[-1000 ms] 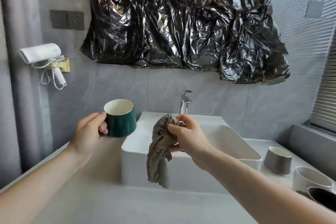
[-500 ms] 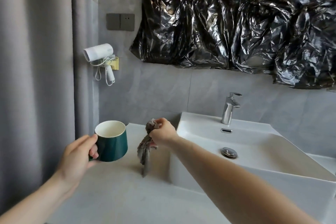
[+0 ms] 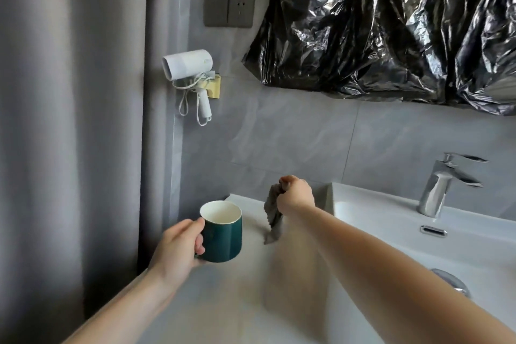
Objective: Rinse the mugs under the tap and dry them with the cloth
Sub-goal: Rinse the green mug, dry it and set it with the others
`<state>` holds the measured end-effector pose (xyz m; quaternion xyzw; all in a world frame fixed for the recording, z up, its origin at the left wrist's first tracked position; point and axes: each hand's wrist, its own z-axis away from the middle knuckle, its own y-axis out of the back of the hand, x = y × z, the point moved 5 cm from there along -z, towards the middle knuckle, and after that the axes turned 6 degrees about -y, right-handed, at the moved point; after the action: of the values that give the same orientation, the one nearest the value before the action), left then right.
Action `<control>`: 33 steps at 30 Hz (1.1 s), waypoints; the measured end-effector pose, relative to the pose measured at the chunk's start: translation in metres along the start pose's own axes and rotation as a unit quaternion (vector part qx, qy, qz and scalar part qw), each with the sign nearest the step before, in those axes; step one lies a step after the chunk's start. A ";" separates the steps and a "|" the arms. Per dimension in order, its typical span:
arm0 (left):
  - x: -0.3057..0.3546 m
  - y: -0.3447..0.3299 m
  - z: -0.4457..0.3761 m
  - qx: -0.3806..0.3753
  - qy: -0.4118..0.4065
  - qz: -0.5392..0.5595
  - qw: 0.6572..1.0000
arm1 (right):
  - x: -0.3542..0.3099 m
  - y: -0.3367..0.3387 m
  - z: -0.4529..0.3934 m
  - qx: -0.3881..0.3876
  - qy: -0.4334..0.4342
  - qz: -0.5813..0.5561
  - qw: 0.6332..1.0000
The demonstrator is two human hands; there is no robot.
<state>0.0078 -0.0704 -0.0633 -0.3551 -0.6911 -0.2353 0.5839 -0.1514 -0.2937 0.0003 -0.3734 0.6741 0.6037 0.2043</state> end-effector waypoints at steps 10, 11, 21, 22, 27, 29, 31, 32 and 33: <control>-0.024 -0.022 -0.014 -0.007 0.007 0.017 1.000 | 0.017 -0.028 -0.006 -0.186 0.038 0.235 0.953; -0.022 -0.025 -0.011 -0.010 0.008 0.020 1.000 | 0.014 -0.020 0.003 -0.183 0.057 0.254 0.948; 0.039 -0.064 0.070 -0.101 -0.046 0.045 0.993 | 0.044 0.126 0.154 -0.104 0.149 0.287 0.940; 0.045 -0.071 0.080 -0.119 -0.056 0.046 0.990 | 0.056 0.144 0.172 -0.095 0.137 0.279 0.946; 0.080 -0.108 0.134 -0.200 -0.122 0.036 0.971 | 0.120 0.215 0.245 -0.059 0.050 0.296 0.952; 0.091 -0.128 0.156 -0.229 -0.110 0.056 0.966 | 0.144 0.240 0.270 -0.049 0.025 0.306 0.950; 0.100 -0.150 0.178 -0.260 -0.096 0.079 0.958 | 0.164 0.266 0.291 -0.036 0.002 0.306 0.951; 0.104 -0.161 0.190 -0.278 -0.095 0.084 0.952 | 0.175 0.278 0.301 -0.031 -0.012 0.296 0.955; 0.108 -0.172 0.202 -0.296 -0.097 0.084 0.947 | 0.186 0.292 0.310 -0.025 -0.027 0.285 0.958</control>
<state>-0.2598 -0.0071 0.0156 -0.5894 -0.6117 -0.3438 0.4003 -0.5434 -0.0443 -0.0002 -0.1548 0.7313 0.6635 0.0325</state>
